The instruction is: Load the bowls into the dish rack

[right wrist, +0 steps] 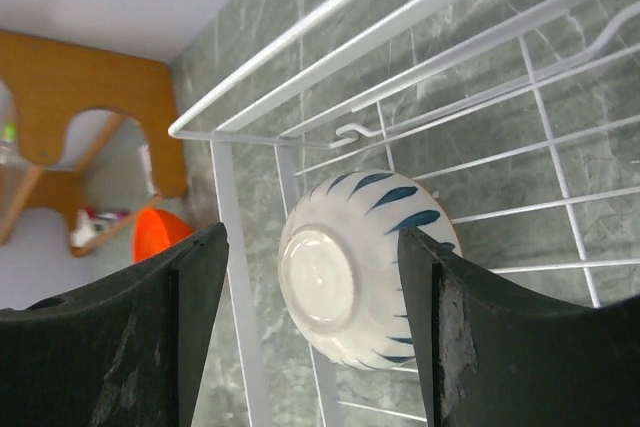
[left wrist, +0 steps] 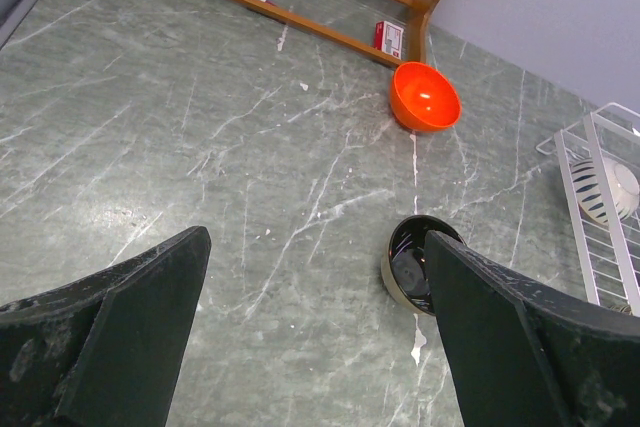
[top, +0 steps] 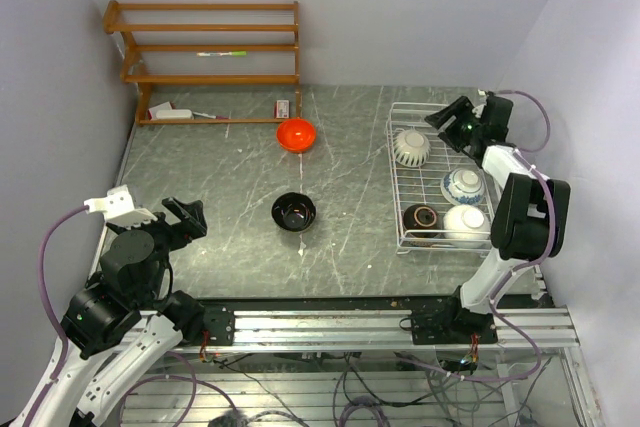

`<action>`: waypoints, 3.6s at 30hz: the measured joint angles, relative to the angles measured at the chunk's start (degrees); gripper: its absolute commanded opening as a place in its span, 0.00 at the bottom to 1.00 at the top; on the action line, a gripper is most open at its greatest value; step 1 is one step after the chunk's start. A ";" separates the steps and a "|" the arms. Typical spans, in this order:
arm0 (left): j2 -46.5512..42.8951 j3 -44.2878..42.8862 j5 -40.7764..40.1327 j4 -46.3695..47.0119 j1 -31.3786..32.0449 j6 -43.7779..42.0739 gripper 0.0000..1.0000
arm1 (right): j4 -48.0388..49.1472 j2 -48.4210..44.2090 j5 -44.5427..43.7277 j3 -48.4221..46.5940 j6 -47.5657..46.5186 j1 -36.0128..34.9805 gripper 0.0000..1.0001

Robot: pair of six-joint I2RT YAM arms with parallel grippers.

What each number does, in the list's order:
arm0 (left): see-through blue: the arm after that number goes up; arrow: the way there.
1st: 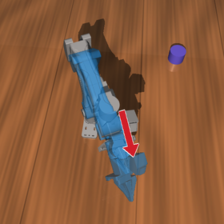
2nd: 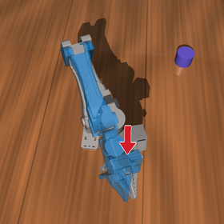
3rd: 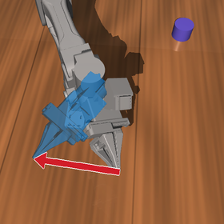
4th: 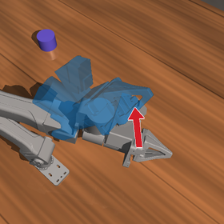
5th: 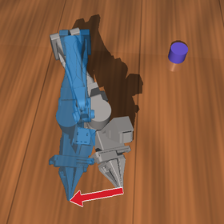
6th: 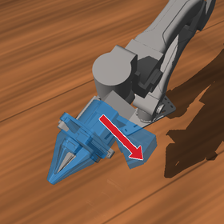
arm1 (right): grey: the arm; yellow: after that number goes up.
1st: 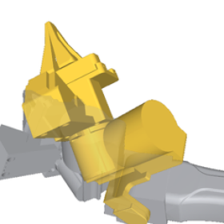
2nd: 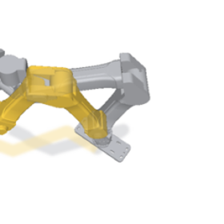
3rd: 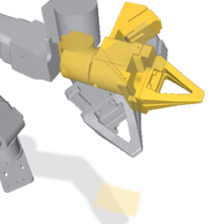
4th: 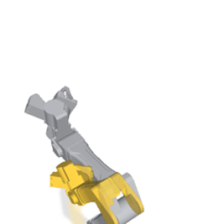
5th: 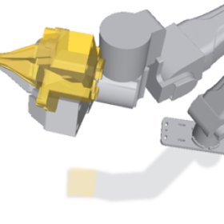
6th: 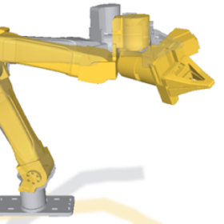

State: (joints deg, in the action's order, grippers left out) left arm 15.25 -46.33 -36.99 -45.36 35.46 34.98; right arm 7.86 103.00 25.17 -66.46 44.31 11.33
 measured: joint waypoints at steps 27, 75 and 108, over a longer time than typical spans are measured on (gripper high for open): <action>-0.57 0.00 0.07 0.04 0.02 -0.02 0.99 | -26.18 6.08 -36.15 -19.41 -26.45 -19.37 0.74; 0.37 0.00 2.58 0.57 0.02 -0.74 0.99 | -23.21 -15.87 -40.37 10.43 -23.96 -20.35 0.76; 0.11 0.00 1.18 0.22 0.28 -0.11 0.99 | -21.73 1.27 -26.51 -7.19 -35.98 -67.45 0.73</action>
State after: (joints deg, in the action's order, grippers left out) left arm 15.35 -46.33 -35.81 -45.15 35.75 34.87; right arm -13.87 104.27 -1.34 -73.65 8.34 -56.12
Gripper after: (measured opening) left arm 0.991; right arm 0.753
